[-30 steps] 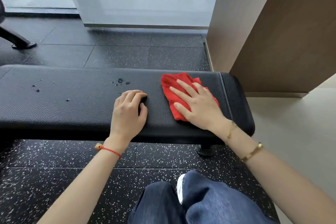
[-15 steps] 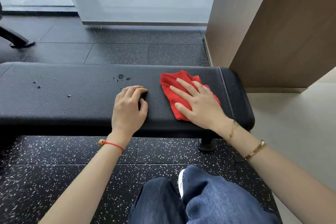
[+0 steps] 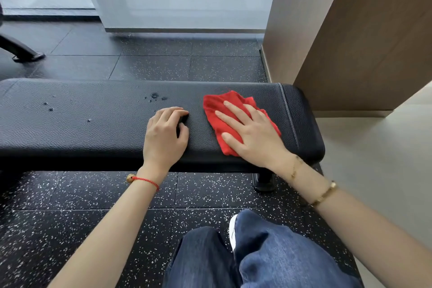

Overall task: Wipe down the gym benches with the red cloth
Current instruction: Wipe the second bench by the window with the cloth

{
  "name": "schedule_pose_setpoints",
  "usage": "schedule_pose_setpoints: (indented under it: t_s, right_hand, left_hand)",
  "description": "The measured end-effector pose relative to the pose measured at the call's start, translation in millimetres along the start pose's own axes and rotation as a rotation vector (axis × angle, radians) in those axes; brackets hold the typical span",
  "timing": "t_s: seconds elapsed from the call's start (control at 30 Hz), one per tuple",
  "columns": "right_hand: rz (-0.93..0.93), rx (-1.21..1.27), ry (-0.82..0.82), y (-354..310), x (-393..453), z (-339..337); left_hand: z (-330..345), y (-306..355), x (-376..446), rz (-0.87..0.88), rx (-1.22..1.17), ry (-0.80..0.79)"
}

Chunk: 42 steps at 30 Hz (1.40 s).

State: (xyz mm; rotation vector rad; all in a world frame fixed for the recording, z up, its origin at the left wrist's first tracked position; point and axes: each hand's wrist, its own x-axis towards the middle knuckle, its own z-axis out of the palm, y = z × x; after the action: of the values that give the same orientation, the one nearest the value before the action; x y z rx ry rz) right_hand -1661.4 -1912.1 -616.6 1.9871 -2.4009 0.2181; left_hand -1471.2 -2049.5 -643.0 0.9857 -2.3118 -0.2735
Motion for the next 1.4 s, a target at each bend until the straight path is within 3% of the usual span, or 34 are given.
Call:
schedule_pose_setpoints:
  t_s: [0.17,0.27,0.43,0.57,0.73,0.83,1.03,1.17,1.4]
  right_hand:
    - [0.259,-0.024,0.025,54.4,1.0,-7.9]
    - [0.344,-0.011,0.015,40.0,32.5,-5.2]
    - [0.112,-0.003,-0.028,-11.7,25.5,3.3]
    - [-0.024,0.003,-0.015,0.1,-17.5,-0.8]
    - [0.27,-0.004,0.027,62.7,-16.0,-7.3]
    - [0.404,0.015,0.002,63.6,14.2,-9.0]
    - [0.129,0.015,-0.039,0.9,10.0,-1.7]
    - [0.058,0.014,-0.019,14.0,-29.5,-6.8]
    - [0.45,0.016,0.013,72.2,-2.5,-11.3]
  left_hand:
    - [0.5,1.6,-1.0,-0.007,0.001,-0.01]
    - [1.9,1.5,-1.0,-0.019,0.0,-0.01]
    - [2.3,1.6,-0.3,-0.021,-0.009,-0.012]
    - [3.3,-2.3,0.2,-0.012,-0.025,-0.012]
    - [5.2,-2.7,-0.1,-0.011,-0.019,-0.012]
    - [6.5,-1.6,-0.6,-0.016,-0.015,-0.008]
    - [5.2,-1.5,-0.3,-0.011,-0.009,-0.005]
    - [4.4,-3.8,0.1,0.005,-0.016,-0.004]
    - [4.0,-2.0,-0.7,-0.009,-0.009,-0.003]
